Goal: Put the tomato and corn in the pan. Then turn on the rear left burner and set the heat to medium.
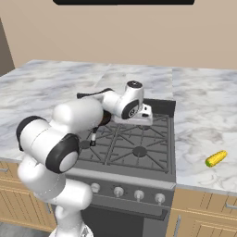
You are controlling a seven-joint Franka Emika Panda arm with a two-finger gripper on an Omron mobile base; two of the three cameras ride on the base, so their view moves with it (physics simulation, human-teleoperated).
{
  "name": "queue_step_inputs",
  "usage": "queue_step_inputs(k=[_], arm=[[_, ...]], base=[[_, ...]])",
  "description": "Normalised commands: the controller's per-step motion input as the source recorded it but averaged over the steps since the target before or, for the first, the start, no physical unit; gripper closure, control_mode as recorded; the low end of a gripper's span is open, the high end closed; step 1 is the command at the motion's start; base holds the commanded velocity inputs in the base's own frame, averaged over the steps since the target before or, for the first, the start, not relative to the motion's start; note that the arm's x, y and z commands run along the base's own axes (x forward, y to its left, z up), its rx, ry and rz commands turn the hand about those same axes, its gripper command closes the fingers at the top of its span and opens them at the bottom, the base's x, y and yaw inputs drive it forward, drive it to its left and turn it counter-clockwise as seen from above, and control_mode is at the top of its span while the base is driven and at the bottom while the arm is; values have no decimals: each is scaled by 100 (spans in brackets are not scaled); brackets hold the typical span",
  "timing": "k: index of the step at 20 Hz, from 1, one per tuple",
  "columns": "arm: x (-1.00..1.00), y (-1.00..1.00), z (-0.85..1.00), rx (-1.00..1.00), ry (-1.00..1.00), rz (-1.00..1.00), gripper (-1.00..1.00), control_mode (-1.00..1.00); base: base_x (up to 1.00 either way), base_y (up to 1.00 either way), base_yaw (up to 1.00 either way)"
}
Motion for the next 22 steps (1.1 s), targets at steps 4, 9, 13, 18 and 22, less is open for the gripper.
queue_step_inputs(k=[4, 9, 13, 18, 22], arm=[[-11, -62, 0, 0, 0, 0, -100, -100], [-3, -38, 1, 0, 0, 0, -100, -100], [0, -57, 0, -5, 0, 0, -100, -100], [0, -46, 0, -3, 7, 0, -100, -100], [0, -39, 0, -5, 9, 0, -100, -100]], base=[[0, 0, 0], [0, 0, 0], [0, 0, 0], [0, 0, 0], [0, 0, 0]])
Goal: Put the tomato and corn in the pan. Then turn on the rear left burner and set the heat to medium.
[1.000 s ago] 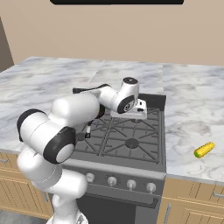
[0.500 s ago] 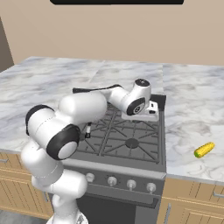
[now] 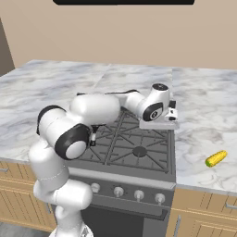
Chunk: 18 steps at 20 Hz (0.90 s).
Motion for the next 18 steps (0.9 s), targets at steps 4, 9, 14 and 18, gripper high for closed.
queue_step_inputs(k=[4, 9, 14, 18], arm=[[0, -35, 0, -7, 5, 0, -100, -100], [0, -42, 0, -3, 6, -2, -100, -100], [0, -54, 0, 0, 2, -19, -100, -100], [-1, -7, -1, 0, 0, -26, -100, -100]], base=[[0, 0, 0], [0, 0, 0], [0, 0, 0], [0, 0, 0]])
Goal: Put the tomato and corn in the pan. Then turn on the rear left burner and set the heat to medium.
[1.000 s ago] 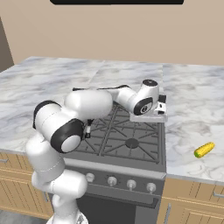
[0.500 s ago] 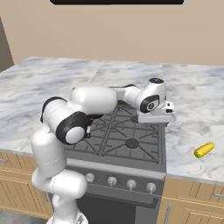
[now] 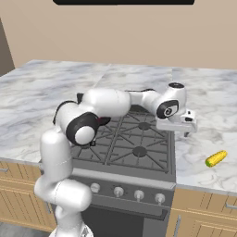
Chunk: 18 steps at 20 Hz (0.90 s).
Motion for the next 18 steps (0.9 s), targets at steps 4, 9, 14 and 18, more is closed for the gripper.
queue_step_inputs(k=[4, 9, 14, 18], arm=[[0, 0, 0, 0, -1, -25, -100, -100], [0, 0, 0, 0, -9, -16, -100, -100], [-6, -13, -13, 0, -13, -1, -100, -100], [-3, -65, -23, 0, -7, -5, -100, -100]], base=[[0, 0, 0], [0, 0, 0], [0, 0, 0], [0, 0, 0]])
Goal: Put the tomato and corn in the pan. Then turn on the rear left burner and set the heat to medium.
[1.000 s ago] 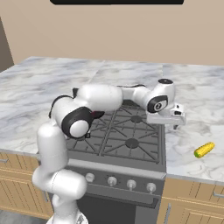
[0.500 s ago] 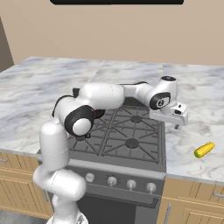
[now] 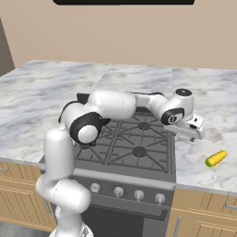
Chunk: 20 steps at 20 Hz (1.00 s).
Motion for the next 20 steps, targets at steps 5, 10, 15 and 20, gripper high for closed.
queue_step_inputs(k=[5, 10, 15, 20], arm=[[-27, -53, 0, 0, -6, -1, -100, -100], [-18, -32, 2, 0, -2, 0, -100, -100], [-1, -28, -2, 0, 0, 0, -100, -100], [0, -29, -11, 0, 0, -1, -100, -100]], base=[[0, 0, 0], [0, 0, 0], [0, 0, 0], [0, 0, 0]])
